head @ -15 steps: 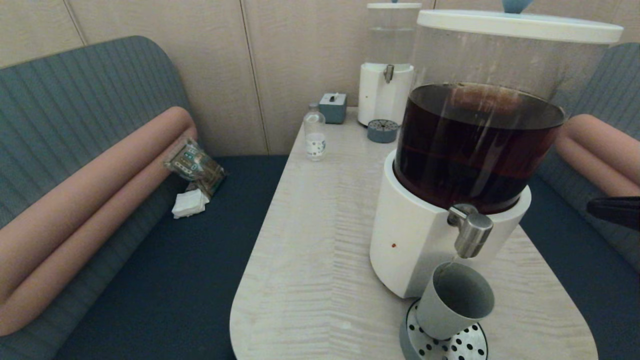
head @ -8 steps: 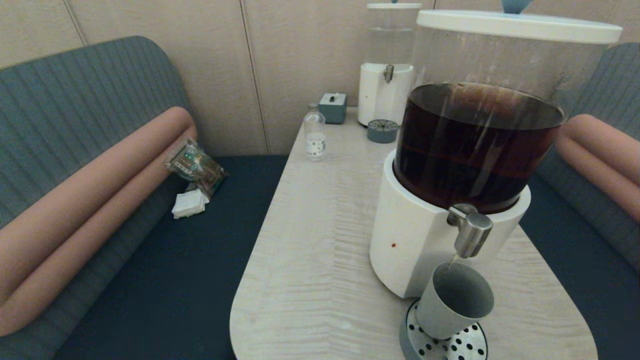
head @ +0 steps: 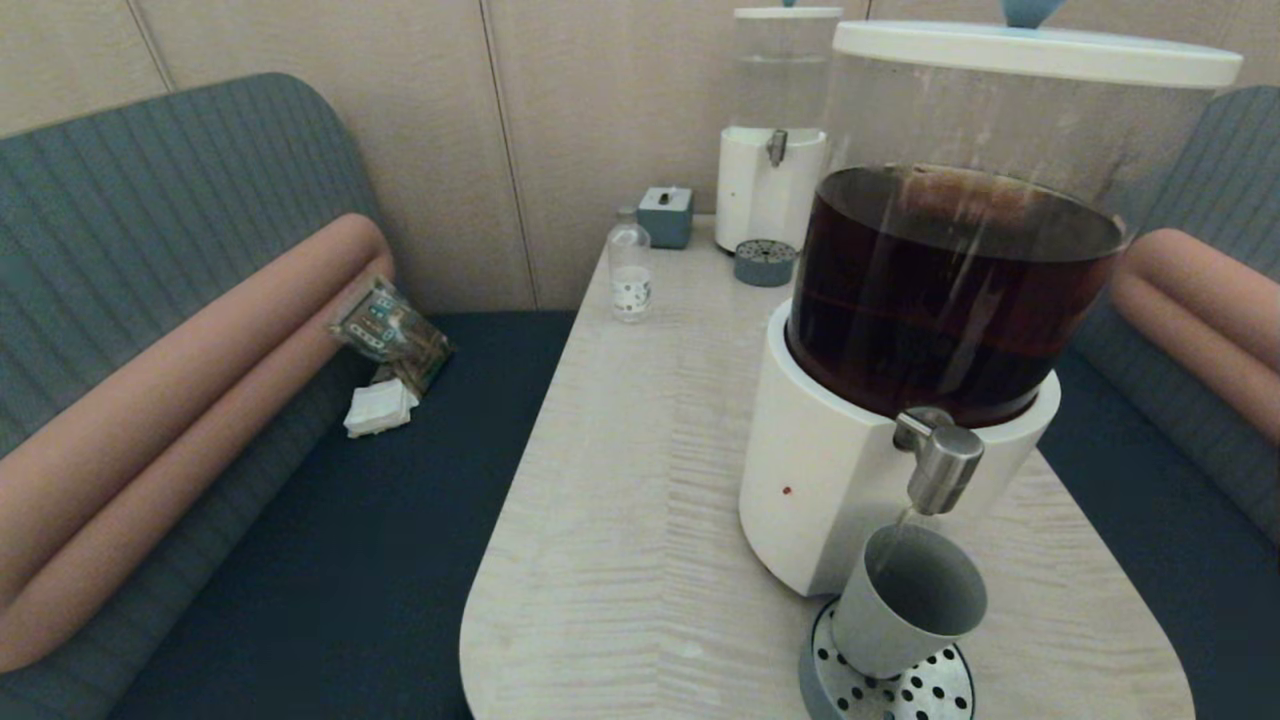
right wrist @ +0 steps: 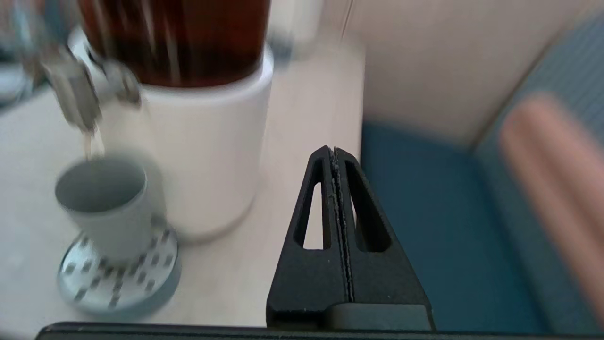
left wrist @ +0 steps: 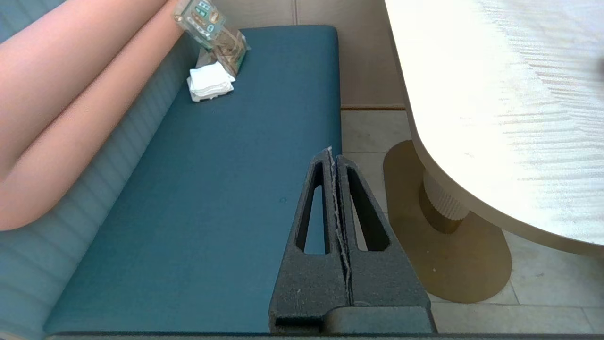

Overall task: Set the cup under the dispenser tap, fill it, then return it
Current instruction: Turn off the faucet

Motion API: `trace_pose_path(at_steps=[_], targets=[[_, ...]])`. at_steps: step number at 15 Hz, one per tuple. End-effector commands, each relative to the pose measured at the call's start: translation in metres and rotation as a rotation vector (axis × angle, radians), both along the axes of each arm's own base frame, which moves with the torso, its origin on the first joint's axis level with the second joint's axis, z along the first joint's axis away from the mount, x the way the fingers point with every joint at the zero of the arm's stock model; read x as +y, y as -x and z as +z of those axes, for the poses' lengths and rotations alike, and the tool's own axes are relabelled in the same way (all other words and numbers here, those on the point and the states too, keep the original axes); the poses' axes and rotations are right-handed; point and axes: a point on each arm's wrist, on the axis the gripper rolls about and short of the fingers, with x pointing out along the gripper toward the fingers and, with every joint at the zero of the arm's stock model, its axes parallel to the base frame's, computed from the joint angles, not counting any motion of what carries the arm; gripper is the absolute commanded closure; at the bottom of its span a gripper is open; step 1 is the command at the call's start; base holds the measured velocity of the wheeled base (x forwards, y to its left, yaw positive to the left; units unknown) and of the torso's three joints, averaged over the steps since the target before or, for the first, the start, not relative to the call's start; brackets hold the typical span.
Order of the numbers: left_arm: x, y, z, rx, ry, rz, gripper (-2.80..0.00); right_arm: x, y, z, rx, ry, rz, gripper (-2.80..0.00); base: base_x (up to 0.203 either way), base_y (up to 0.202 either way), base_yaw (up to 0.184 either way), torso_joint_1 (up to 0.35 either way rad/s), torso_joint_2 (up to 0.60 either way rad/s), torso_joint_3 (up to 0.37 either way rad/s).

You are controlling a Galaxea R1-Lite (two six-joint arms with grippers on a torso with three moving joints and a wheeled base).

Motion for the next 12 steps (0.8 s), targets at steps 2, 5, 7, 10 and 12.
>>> trace_pose_path(at_steps=[2,5,7,10,12], targets=[[0.000,0.000,0.000,0.001,0.000,0.000,0.00,0.003,0.022,-0.021,-0.133,0.025,-0.044,0.00,0.000,0.000,0.000,0.000,0.00,0.000],[0.000,0.000,0.000,0.001,0.000,0.000,0.00,0.003,0.021,-0.027,-0.152,0.028,-0.048,0.00,0.000,0.000,0.000,0.000,0.00,0.000],[0.000,0.000,0.000,0.001,0.000,0.000,0.00,0.002,0.025,-0.039,-0.158,0.033,-0.042,0.00,0.000,0.000,0.000,0.000,0.00,0.000],[0.000,0.000,0.000,0.001,0.000,0.000,0.00,0.001,0.025,-0.053,-0.155,0.044,-0.057,0.00,0.000,0.000,0.000,0.000,0.00,0.000],[0.000,0.000,0.000,0.001,0.000,0.000,0.00,0.000,0.031,-0.069,-0.182,0.053,-0.053,0.00,0.000,0.000,0.000,0.000,0.00,0.000]])
